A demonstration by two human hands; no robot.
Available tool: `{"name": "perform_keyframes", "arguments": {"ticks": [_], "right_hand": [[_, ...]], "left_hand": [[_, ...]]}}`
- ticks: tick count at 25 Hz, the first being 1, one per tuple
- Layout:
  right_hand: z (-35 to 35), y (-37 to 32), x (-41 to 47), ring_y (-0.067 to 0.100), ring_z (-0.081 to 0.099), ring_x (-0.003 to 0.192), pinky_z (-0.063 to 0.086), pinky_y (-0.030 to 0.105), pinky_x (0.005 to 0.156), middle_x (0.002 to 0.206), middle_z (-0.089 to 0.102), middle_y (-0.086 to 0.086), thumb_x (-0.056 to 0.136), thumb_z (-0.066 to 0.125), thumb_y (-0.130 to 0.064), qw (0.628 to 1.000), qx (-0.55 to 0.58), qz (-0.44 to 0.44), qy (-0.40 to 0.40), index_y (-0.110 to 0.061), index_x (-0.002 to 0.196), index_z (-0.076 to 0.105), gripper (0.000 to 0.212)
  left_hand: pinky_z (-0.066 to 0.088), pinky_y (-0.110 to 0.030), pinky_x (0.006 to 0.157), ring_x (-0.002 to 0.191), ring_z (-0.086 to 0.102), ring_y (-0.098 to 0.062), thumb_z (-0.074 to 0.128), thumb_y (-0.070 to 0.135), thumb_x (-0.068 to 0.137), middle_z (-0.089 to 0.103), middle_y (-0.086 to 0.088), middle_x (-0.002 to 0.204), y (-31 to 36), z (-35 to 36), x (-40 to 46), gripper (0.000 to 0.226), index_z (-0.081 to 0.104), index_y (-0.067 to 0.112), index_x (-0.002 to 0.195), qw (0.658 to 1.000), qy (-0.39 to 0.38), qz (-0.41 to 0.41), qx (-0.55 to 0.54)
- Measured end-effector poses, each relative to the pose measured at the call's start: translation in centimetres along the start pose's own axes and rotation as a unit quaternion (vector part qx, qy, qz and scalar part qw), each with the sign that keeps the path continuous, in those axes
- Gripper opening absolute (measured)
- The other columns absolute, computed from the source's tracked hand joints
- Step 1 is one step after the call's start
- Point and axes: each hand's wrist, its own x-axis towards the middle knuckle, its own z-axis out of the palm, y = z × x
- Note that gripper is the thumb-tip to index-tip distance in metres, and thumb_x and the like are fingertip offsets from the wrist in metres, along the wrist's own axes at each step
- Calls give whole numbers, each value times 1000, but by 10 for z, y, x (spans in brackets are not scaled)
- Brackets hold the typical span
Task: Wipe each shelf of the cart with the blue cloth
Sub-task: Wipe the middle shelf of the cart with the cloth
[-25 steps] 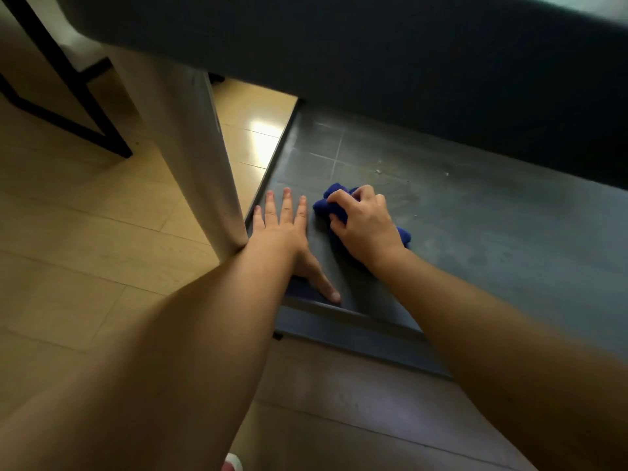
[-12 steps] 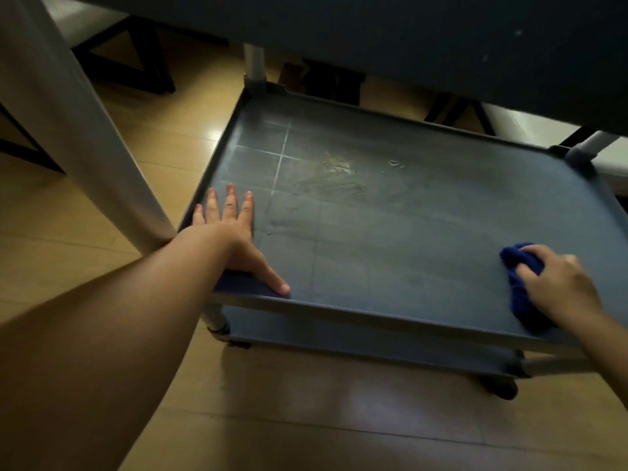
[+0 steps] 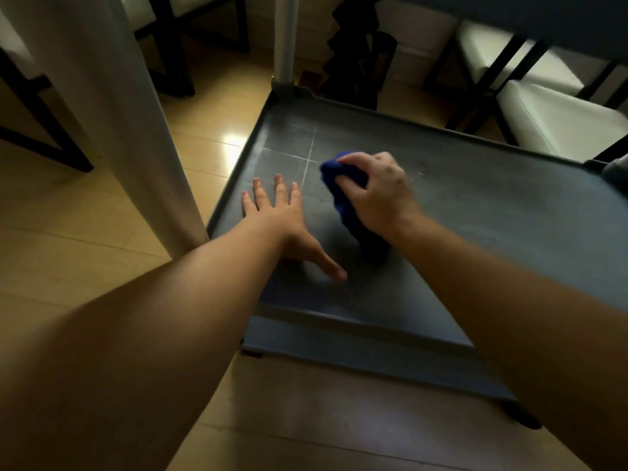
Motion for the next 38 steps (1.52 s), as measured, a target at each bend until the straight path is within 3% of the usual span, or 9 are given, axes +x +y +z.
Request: {"name": "perform_keyframes", "arguments": {"ticks": [6,12,17,21,25,29,33,35,38], "right_hand": [[59,-22,8,34,49,107,48,45,92,118,52,10,95,53,-37,997,-45,-16,-65,-34,127,57,32],[51,8,8,33,50,105,51,45,86,117,52,11,93,55,-37,993,-109,-2,-37,-31,125,56,33],[7,75,-3,44,53,106,48,43,89,119,52,20,89,59,-29,981,-148,125,7,-28,125,62,36],[-87,195,-68,53,54,106,48,49,92,119,51,30,92,54,-24,926,-233,293,40,-23,128,60,36],[-136,223,-102,52,57,106,48,50,97,120,53,32,92,56,-25,900,-230,371,-9,-23,130,58,38],[-117,172,-53,41,61,108,48,39,95,122,64,23,81,65,-13,953,-148,263,-7,-21,126,63,45],[-54,83,4,16,59,95,39,22,83,109,67,-2,80,65,-15,996,-28,87,1,-29,120,63,42],[-20,46,27,11,56,94,39,21,84,106,64,-8,81,65,-22,999,20,30,-8,-34,119,61,40],[27,9,56,18,61,103,47,30,91,115,68,-2,84,65,-27,998,47,-36,-25,-34,120,61,36]], "left_hand": [[-24,-64,116,148,-36,-46,48,109,1,-29,-14,169,-4,10,7,195,-23,20,159,1000,13,-5,13],[-22,-63,117,148,-37,-44,49,111,5,-36,-13,166,-5,12,6,195,-29,17,157,999,24,-6,30],[-22,-63,119,147,-39,-43,49,112,5,-38,-12,165,-4,11,3,196,-31,18,157,999,17,-3,33],[-19,-65,122,146,-40,-43,47,113,4,-40,-11,165,-4,13,1,196,-31,18,156,999,10,-6,37],[-20,-64,121,145,-41,-43,47,112,2,-42,-11,163,-1,9,2,197,-33,19,155,999,-3,-18,39],[-17,-66,122,148,-35,-46,52,111,2,-36,-13,166,0,4,1,198,-29,18,157,999,-20,-24,44],[2,-77,121,155,3,-53,45,113,2,4,-22,172,18,-20,17,195,1,12,163,997,38,-15,70],[-3,-77,119,155,-10,-52,58,109,10,-9,-18,173,20,-28,28,193,-11,13,163,998,40,-18,54],[-12,-69,121,152,-27,-47,70,102,18,-25,-14,171,12,-22,37,192,-24,14,159,998,28,-50,24]]}}
